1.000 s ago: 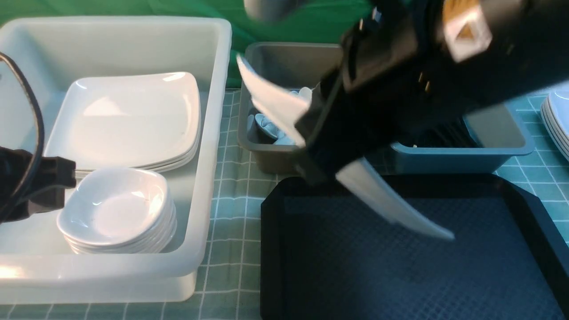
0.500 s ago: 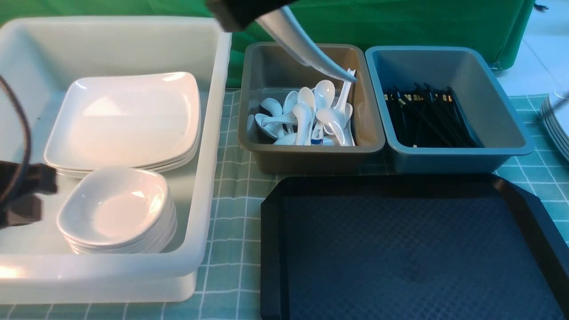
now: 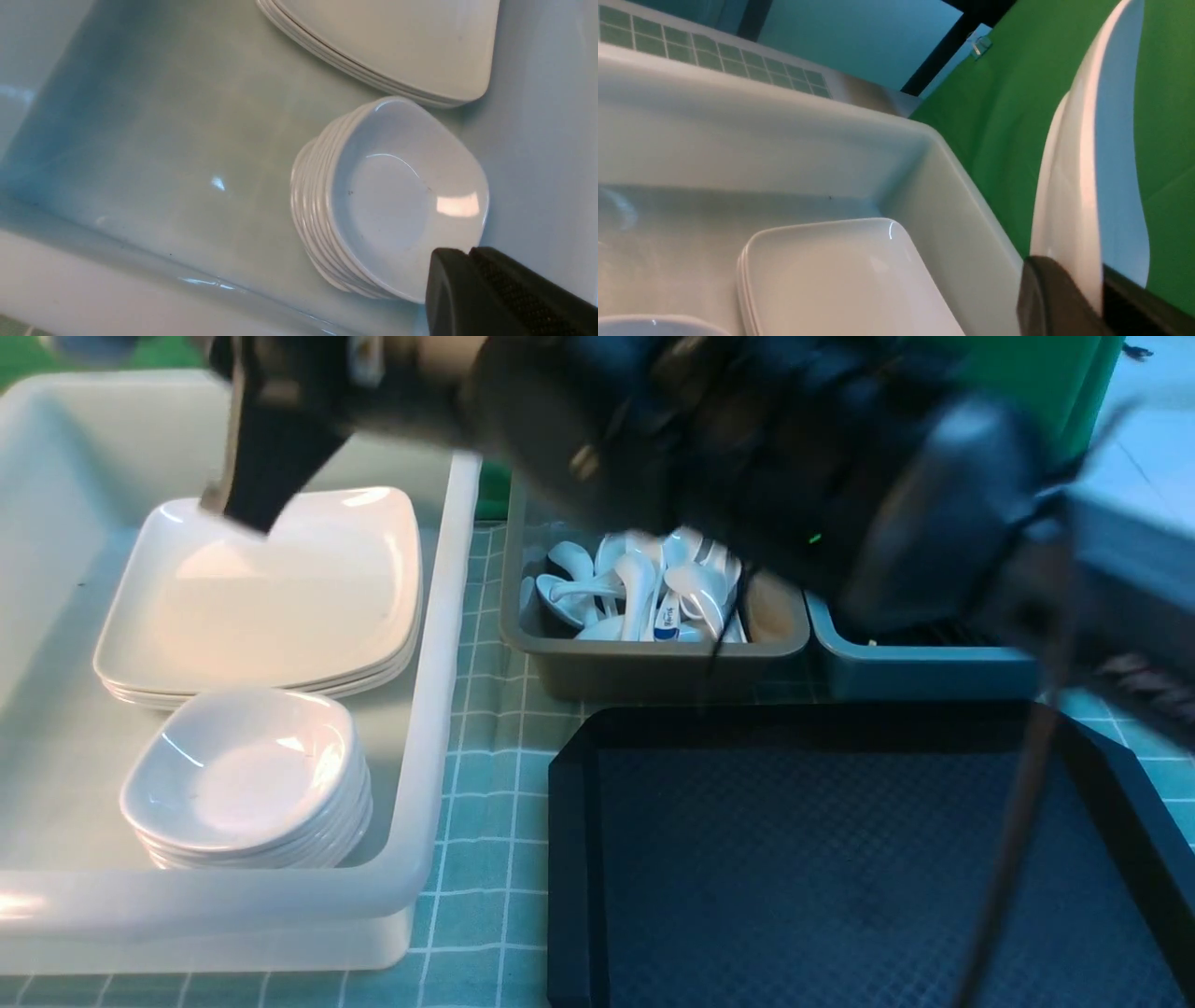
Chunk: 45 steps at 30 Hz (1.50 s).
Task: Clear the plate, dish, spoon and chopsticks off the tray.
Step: Use the right arm to put the plate into the large storage box on the left
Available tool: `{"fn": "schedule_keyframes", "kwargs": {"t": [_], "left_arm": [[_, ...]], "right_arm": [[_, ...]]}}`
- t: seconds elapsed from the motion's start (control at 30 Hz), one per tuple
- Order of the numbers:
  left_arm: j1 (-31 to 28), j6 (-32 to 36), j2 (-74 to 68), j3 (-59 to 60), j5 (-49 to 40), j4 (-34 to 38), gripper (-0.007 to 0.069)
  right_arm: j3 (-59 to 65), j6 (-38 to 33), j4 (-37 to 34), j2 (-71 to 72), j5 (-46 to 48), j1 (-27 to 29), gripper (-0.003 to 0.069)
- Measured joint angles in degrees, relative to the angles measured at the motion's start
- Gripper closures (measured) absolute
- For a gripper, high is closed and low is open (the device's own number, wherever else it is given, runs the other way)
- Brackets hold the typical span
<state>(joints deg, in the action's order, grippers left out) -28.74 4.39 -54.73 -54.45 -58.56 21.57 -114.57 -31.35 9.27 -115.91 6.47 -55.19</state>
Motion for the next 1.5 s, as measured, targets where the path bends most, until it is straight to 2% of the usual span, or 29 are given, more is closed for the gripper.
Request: {"fn": "schedule_keyframes", "kwargs": {"t": [0.27, 0.47, 0.73, 1.07, 1.5], "left_arm": [[-1.7, 0.5, 1.0, 0.0, -0.4, 0.0, 0.0615], [-1.7, 1.7, 1.0, 0.0, -0.4, 1.1, 0.0615], [-1.7, 3.7, 1.0, 0.0, -0.6, 3.8, 0.0615], [-1.7, 4.1, 1.0, 0.0, -1.5, 4.2, 0.0615], [-1.7, 5.0, 1.0, 0.0, -1.7, 5.5, 0.0615]], "right_arm": [[0.0, -4.1, -0.1, -6.1, -0.1, 0.0, 0.0598], [0.0, -7.9, -0.2, -7.6, 3.3, -0.1, 0.0598], [-0.1, -20.4, -3.4, -9.2, 5.9, -2.1, 0.0598], [-0.1, -18.6, -4.4, -9.8, 5.1, -3.2, 0.0598], [-0.6, -22.3, -5.3, -10.2, 11.5, -3.3, 0.0585]]}}
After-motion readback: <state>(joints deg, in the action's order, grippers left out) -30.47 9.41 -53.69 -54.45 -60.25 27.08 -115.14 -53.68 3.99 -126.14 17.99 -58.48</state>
